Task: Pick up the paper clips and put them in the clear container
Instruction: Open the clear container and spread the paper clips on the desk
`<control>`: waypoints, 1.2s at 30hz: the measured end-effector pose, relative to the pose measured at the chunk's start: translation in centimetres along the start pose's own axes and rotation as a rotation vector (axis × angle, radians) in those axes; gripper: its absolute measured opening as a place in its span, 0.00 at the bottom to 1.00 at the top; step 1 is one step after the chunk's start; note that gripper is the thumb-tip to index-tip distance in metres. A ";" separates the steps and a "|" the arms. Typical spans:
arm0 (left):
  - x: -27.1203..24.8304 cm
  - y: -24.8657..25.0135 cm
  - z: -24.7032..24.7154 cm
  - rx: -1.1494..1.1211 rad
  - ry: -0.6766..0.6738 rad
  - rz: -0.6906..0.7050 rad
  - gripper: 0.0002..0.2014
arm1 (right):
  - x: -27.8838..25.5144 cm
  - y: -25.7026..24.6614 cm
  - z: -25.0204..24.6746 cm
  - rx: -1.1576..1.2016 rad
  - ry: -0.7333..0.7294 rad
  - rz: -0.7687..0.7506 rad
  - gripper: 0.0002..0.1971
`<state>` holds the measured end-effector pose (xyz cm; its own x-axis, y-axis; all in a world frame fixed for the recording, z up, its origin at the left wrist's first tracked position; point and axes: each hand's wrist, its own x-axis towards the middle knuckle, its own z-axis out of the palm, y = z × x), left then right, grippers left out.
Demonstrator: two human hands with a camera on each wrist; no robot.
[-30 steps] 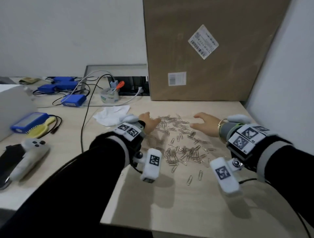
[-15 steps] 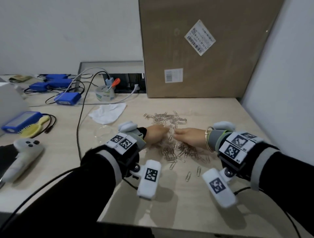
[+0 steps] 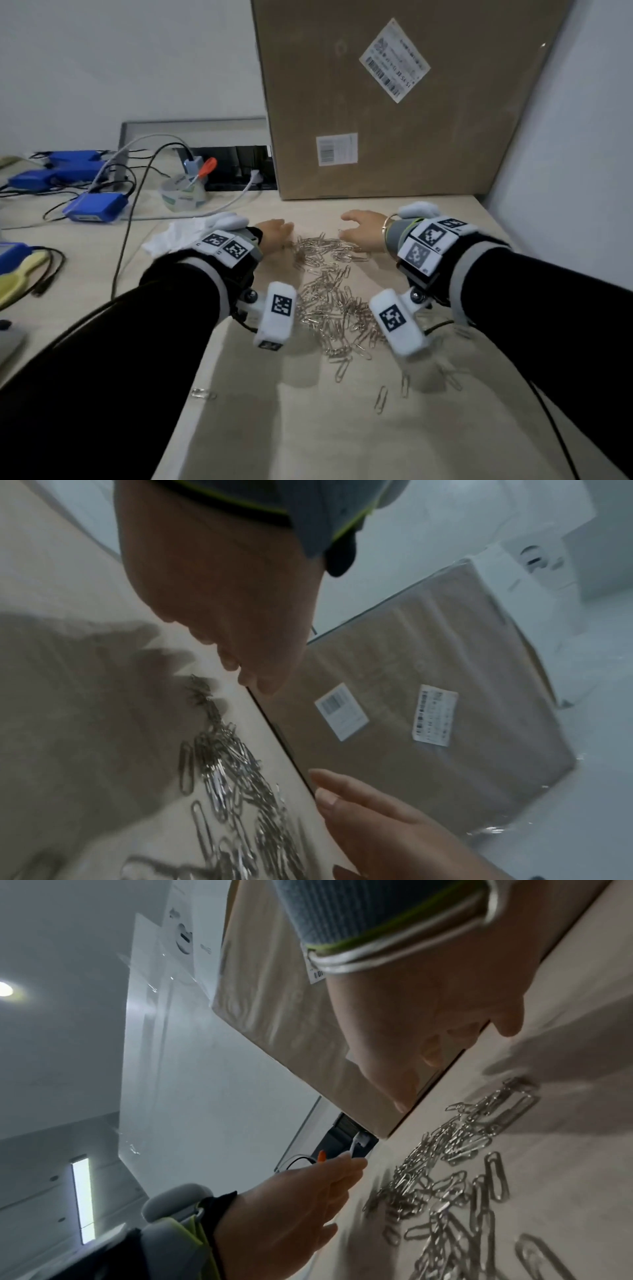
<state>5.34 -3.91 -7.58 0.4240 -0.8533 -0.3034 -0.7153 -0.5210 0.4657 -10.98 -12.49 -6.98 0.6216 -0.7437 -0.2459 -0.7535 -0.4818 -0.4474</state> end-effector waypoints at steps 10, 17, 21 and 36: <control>0.1 2.6 2.4 -0.078 -0.042 0.026 0.24 | 1.2 -1.5 1.8 -0.175 -0.172 -0.109 0.22; -6.3 3.1 4.4 -0.025 -0.136 0.112 0.22 | -5.2 -0.6 3.3 0.144 -0.053 -0.113 0.16; -8.5 2.4 4.6 -0.141 -0.076 0.092 0.25 | -7.9 -0.2 4.2 0.233 0.044 -0.077 0.18; -18.5 -2.0 4.9 -0.589 0.129 0.043 0.24 | -18.7 1.7 4.9 0.406 0.323 0.043 0.24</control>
<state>-3.83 12.98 -6.98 0.4919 -0.8501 -0.1881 -0.3212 -0.3780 0.8683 -22.84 2.89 -7.35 0.4459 -0.8948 -0.0226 -0.5936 -0.2767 -0.7557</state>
